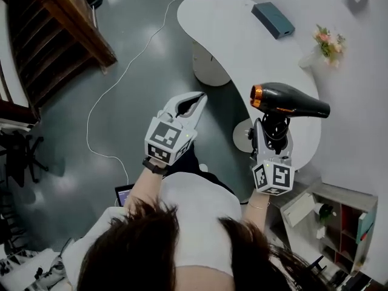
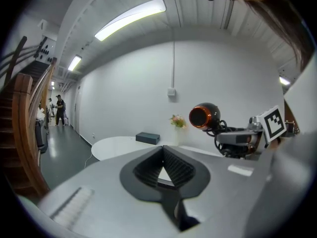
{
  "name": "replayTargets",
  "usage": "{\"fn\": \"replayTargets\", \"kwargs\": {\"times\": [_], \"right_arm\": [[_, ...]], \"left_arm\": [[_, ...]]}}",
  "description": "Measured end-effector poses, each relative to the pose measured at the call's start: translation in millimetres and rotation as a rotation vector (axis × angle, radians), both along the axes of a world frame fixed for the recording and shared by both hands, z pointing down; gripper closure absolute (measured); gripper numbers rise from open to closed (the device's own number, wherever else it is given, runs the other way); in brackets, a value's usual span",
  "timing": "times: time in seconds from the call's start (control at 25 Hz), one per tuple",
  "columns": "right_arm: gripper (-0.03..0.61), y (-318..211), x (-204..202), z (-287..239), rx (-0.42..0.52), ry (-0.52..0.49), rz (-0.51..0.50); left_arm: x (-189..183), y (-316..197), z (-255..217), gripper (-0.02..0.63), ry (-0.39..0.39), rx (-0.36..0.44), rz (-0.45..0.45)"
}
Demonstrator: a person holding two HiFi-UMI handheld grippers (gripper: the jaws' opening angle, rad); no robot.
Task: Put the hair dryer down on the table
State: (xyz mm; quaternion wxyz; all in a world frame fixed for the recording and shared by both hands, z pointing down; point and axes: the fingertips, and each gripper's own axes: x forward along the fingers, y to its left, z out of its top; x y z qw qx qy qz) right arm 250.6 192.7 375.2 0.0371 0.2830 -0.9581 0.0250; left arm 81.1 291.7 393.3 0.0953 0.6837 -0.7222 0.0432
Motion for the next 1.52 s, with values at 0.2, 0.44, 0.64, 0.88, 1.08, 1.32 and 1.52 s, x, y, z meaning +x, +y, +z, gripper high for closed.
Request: {"fn": "replayTargets", "kwargs": {"times": [0.2,0.44,0.64,0.88,1.08,1.32,1.52], "right_arm": [[0.301,-31,-54,-1,0.019,0.007,-0.003],[0.301,-68,-126,-15,0.035,-0.015,0.007],[0.301,-90,-165,-15,0.027,-0.012,0.034],[0.301,-113,-188,-9,0.004,-0.012,0.082],[0.301,-116,-197,0,-0.02,0.01,0.115],[0.301,-133,-199,13,-0.059,0.028,0.151],[0.301,-157,-199,19,-0.062,0.038,0.175]], "left_arm": [[-48,-33,2,0.555,-0.004,0.006,0.011],[-119,-78,-14,0.555,-0.023,0.024,0.041],[-162,-105,-15,0.555,-0.025,0.025,0.06],[-195,-123,-2,0.555,-0.016,0.008,0.08],[-210,-129,8,0.555,0.002,-0.011,0.098],[-219,-144,23,0.555,0.027,-0.038,0.12],[-227,-166,28,0.555,0.033,-0.034,0.121]]}}
